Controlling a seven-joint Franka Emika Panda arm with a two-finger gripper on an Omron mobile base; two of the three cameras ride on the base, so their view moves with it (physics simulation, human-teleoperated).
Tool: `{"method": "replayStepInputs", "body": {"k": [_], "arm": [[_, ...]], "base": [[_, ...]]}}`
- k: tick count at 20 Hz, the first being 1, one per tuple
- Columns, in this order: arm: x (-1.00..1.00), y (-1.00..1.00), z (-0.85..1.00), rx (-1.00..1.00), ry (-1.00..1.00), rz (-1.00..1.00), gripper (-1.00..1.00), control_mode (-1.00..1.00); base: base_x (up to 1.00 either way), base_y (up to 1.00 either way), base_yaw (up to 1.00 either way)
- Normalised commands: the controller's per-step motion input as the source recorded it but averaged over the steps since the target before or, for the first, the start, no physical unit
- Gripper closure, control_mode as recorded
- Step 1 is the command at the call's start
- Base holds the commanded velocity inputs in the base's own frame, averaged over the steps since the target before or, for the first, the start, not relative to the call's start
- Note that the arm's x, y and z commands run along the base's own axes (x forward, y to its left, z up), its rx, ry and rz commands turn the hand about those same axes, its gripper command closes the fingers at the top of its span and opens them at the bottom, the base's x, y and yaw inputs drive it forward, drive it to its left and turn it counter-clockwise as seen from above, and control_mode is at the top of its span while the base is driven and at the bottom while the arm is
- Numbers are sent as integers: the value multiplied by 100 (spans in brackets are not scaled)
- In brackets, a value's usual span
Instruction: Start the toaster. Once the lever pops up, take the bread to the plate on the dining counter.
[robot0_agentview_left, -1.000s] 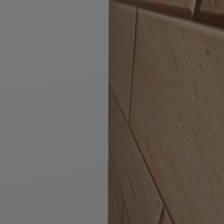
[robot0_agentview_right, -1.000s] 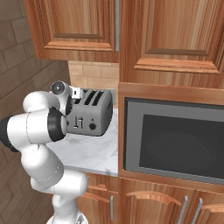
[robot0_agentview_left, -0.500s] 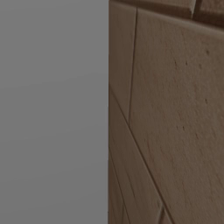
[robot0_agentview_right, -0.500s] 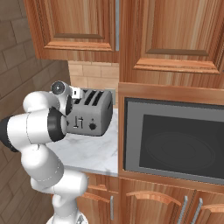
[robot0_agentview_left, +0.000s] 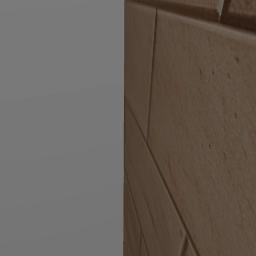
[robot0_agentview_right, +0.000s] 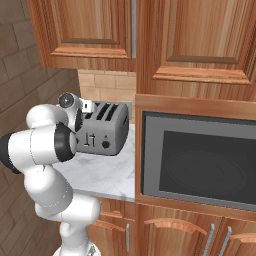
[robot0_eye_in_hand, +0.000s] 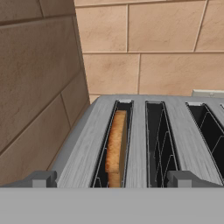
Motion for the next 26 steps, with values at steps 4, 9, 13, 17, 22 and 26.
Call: {"method": "replayStepInputs", "body": {"k": [4,9,13,17,22,26], "arm": [[0,0,0,0,0,0,-100,-100],[0,0,0,0,0,0,-100,-100],[0,0,0,0,0,0,-100,-100],[0,0,0,0,0,0,-100,-100],[0,0,0,0,0,0,-100,-100],[0,0,0,0,0,0,-100,-100]], "base": [[0,0,0],[0,0,0],[0,0,0],[0,0,0],[0,0,0],[0,0,0]]}}
